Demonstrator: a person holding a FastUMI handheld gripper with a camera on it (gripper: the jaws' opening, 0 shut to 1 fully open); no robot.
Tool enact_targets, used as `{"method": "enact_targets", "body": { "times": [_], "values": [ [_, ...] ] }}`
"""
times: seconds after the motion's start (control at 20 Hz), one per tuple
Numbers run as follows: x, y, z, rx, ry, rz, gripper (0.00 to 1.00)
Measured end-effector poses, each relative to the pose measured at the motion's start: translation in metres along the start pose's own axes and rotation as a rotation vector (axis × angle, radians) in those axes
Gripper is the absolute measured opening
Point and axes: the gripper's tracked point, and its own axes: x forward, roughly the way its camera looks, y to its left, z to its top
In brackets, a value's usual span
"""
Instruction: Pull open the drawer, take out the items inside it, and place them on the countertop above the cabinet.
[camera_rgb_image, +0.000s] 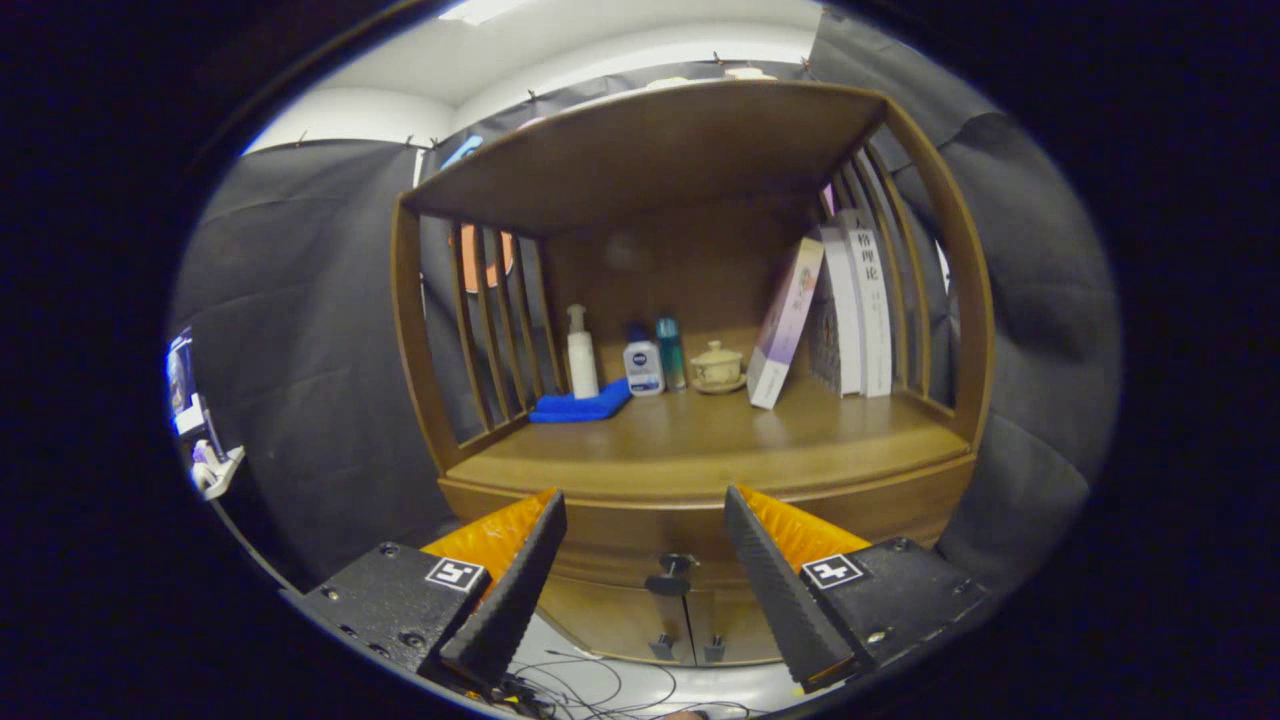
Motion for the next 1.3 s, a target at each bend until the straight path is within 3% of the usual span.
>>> {"method": "enact_targets", "body": {
  "times": [0.4,0.85,1.1,1.15,1.3],
  "values": [
    [0.049,-0.017,-0.062,-0.034,0.099,-0.075,0.95],
    [0.083,-0.034,-0.092,0.012,0.128,-0.175,0.70],
    [0.086,-0.031,-0.097,0.020,0.129,-0.203,0.62],
    [0.087,-0.031,-0.097,0.028,0.130,-0.206,0.54],
    [0.087,-0.030,-0.098,0.041,0.138,-0.204,0.45]
  ]
}}
